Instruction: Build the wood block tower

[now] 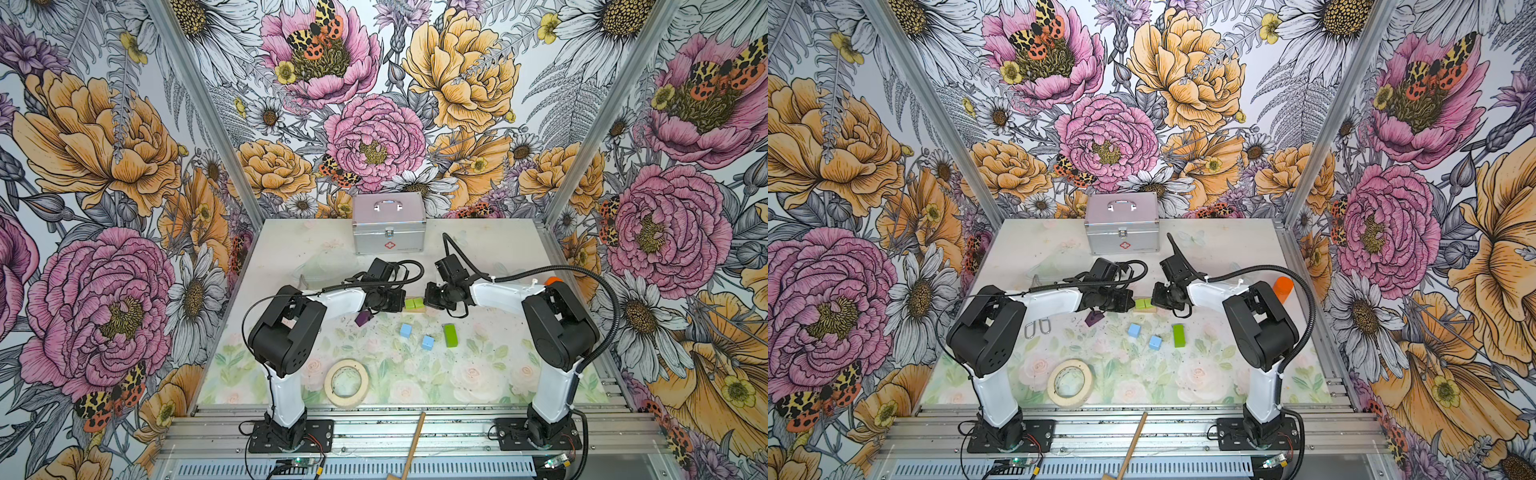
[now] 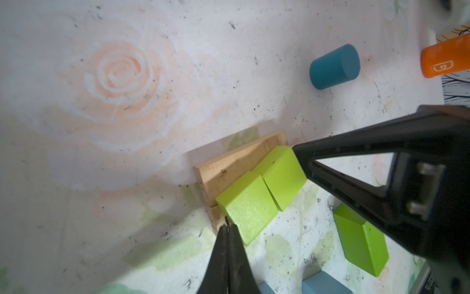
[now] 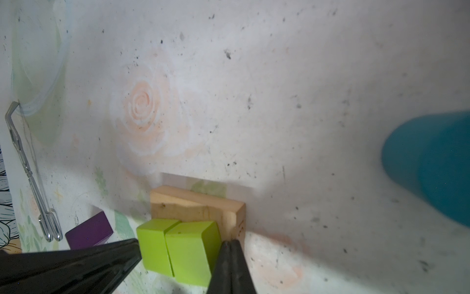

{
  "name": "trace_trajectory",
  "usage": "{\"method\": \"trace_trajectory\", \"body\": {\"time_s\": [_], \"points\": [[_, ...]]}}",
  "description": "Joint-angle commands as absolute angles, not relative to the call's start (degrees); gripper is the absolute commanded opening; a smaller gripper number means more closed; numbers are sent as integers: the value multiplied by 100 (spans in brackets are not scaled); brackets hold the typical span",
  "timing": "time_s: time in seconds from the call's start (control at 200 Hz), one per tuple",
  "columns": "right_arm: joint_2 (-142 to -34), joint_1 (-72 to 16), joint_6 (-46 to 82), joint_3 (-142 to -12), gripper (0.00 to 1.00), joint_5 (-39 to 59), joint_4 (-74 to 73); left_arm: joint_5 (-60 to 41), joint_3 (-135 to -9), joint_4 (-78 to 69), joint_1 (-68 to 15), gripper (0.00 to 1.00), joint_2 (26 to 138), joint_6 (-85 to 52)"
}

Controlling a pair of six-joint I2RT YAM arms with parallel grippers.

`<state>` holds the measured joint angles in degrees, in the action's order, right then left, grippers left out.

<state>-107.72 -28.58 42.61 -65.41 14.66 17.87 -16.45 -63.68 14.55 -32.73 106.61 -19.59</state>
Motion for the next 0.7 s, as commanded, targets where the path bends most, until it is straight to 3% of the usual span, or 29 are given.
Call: {"method": "trace_trajectory", "body": {"time_s": [0.0,0.696], "points": [[-10643,-2909,4289,-6482,0,1349,1707,-1750,-6502,1362,-3209,0,10739,-1960],[-10544,-2911,4294,-6425,0,1265,1716,-1716,-6489,1371,-3191,0,10681,-1962]]}}
